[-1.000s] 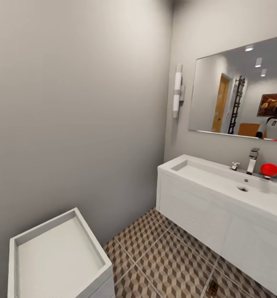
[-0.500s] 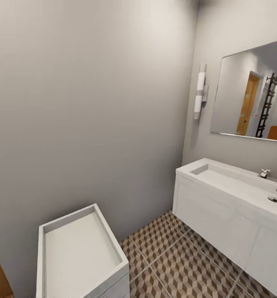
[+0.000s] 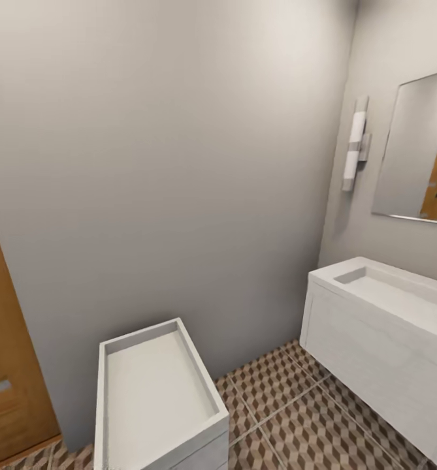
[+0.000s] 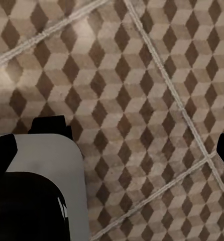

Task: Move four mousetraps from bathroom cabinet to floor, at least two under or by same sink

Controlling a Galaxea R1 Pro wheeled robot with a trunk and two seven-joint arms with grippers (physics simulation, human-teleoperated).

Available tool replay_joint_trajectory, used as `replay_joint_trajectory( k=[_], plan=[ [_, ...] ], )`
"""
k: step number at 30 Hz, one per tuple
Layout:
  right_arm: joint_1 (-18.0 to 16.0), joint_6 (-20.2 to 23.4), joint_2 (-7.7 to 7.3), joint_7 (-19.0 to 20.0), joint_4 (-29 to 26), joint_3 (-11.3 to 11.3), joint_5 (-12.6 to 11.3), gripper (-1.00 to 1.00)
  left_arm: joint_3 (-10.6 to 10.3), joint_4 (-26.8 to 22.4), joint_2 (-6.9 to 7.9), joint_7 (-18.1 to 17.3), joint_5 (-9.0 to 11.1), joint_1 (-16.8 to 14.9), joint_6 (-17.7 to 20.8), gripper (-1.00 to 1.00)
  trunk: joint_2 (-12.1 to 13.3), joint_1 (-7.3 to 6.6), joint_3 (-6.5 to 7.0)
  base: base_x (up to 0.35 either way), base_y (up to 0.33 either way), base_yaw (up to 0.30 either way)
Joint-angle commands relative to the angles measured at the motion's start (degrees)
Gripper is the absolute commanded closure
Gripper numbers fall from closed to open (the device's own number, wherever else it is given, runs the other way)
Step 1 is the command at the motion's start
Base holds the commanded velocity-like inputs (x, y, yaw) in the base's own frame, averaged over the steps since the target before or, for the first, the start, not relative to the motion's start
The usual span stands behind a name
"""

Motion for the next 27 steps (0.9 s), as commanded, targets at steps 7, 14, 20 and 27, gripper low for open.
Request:
replay_joint_trajectory(
  k=[7, 14, 20, 27],
  plan=[
    [-0.1, -0.4, 0.04, 0.0, 0.2, 0.3, -0.4, -1.00, -0.6, 0.0, 0.00, -0.2, 0.3, 0.0, 0.0, -1.00, 0.0, -0.01, 0.15, 0.000, 0.000, 0.287],
    [-0.1, -0.4, 0.03, 0.0, 0.2, 0.3, -0.4, -1.00, -0.8, 0.0, 0.04, -0.4, 0.3, 0.2, 0.0, -1.00, 0.0, -0.01, 0.37, 0.000, 0.000, 0.287],
    [-0.1, -0.4, 0.05, 0.0, 0.2, 0.3, -0.4, -1.00, -0.9, 0.0, 0.05, -0.5, 0.3, 0.3, 0.0, -1.00, 0.0, -0.01, 0.55, 0.000, 0.000, 0.287],
    [-0.1, -0.3, 0.05, 0.0, 0.2, 0.3, -0.4, -1.00, -0.9, 0.0, 0.09, -0.5, 0.3, 0.3, 0.0, -1.00, 0.0, -0.01, 0.77, 0.000, 0.000, 0.287]
  ],
)
